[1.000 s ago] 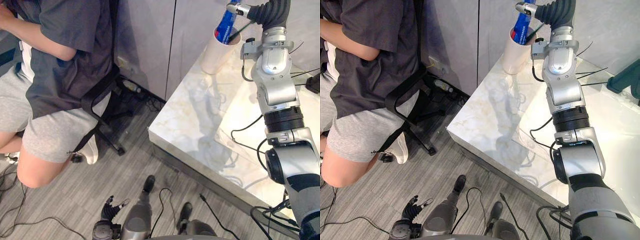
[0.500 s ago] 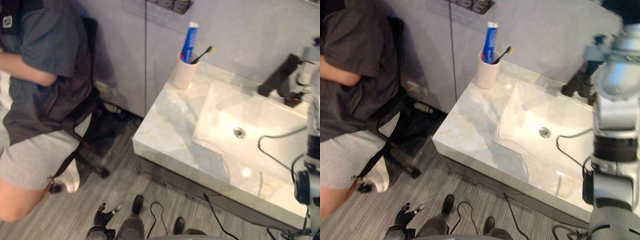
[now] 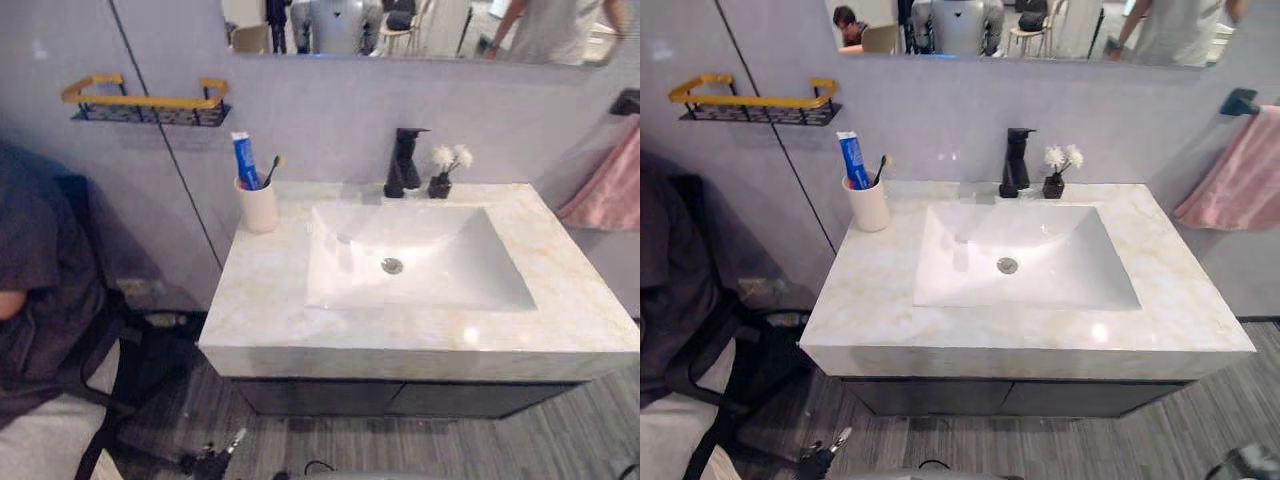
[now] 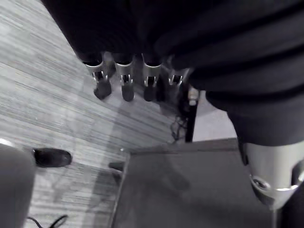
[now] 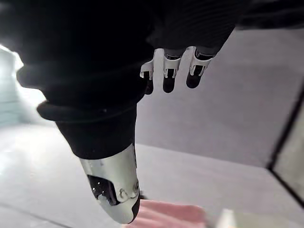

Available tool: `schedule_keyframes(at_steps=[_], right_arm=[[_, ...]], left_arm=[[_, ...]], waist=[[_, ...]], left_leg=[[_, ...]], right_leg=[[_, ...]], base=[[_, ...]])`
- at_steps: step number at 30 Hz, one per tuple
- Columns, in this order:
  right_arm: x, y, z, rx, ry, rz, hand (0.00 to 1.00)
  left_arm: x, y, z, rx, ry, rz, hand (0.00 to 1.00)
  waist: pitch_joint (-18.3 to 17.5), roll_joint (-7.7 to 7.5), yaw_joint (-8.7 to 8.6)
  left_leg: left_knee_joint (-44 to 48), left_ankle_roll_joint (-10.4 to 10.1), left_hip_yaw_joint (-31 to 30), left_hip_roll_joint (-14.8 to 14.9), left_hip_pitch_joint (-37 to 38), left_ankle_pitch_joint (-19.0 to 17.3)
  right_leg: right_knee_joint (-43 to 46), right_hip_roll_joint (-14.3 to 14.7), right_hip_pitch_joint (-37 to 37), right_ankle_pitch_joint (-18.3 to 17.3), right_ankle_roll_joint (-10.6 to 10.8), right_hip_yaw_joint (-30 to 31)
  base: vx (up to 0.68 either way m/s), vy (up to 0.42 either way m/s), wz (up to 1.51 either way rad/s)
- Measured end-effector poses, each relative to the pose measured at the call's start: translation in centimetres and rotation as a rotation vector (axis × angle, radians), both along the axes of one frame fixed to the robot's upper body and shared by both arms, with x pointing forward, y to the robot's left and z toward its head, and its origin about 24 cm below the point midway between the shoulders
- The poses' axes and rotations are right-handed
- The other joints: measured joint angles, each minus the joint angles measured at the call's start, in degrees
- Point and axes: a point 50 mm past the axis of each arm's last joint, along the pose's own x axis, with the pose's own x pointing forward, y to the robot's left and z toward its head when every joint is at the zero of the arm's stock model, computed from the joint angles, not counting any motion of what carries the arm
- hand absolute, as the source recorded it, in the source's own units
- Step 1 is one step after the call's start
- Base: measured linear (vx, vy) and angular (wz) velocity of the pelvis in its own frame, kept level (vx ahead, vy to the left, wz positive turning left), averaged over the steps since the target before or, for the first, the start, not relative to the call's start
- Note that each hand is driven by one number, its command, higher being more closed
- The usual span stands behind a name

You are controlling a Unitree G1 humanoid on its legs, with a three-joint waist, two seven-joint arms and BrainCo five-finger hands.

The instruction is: Organize washtable

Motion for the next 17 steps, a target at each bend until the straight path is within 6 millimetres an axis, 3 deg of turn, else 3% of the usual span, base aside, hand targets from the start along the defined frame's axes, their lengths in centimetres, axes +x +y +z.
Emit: schedule_keyframes(at_steps=[2,3,5,8,11,17], right_arm=[[-0.1,2.3,-4.6,0.215,0.101,0.071,0.0],[-0.1,3.0,-5.9,0.271,0.129,0.092,0.0],[-1.1,6.1,-10.1,0.471,0.253,0.179,0.0],[-2.5,8.8,-13.3,0.664,0.358,0.224,0.0],[-3.5,10.5,-14.8,0.769,0.425,0.253,0.0],[-4.1,12.0,-16.0,0.841,0.508,0.308,0.0]], left_arm=[[0.2,-0.1,0.0,-0.002,0.0,-0.018,0.0],[0.3,-0.3,0.0,-0.004,0.001,-0.03,0.0],[0.8,-0.6,0.0,-0.005,-0.003,-0.074,0.0],[1.1,-0.9,0.0,-0.008,-0.006,-0.096,0.0],[1.5,-1.2,0.0,-0.011,-0.004,-0.127,0.0],[1.8,-1.6,0.0,0.004,-0.004,-0.191,0.0]], waist=[[0.42,-0.02,0.14],[0.44,0.02,0.25],[0.79,0.43,1.28],[1.34,1.04,2.21],[2.01,1.34,3.38],[2.66,0.93,3.42]], left_leg=[[-0.03,0.11,1.06,0.18,1.25,-0.23],[-0.04,0.12,1.27,0.18,1.13,-0.28],[-0.34,0.23,2.25,0.13,1.32,-0.41],[-0.36,0.24,2.35,0.13,1.24,-0.41],[-0.37,0.24,2.1,0.06,1.22,-0.41],[-0.37,0.06,-0.28,-0.69,2.35,-0.74]], right_leg=[[1.86,0.01,0.02,-1.14,0.17,-0.16],[2.2,-0.01,0.03,-1.29,0.05,-0.16],[2.73,-0.02,-0.09,-1.5,-0.27,-0.4],[3.09,-0.22,-0.03,-1.87,-0.56,-1.02],[3.08,-0.37,0.27,-2.2,-0.11,-1.49],[2.68,-1.25,2.65,-3.02,0.71,-4.02]], base=[[-0.04,-0.018,-0.2],[-0.06,-0.012,-0.16],[-0.06,0.005,-0.05],[-0.01,0.004,0.11],[0.04,0.002,0.11],[0.1,0.0,0.21]])
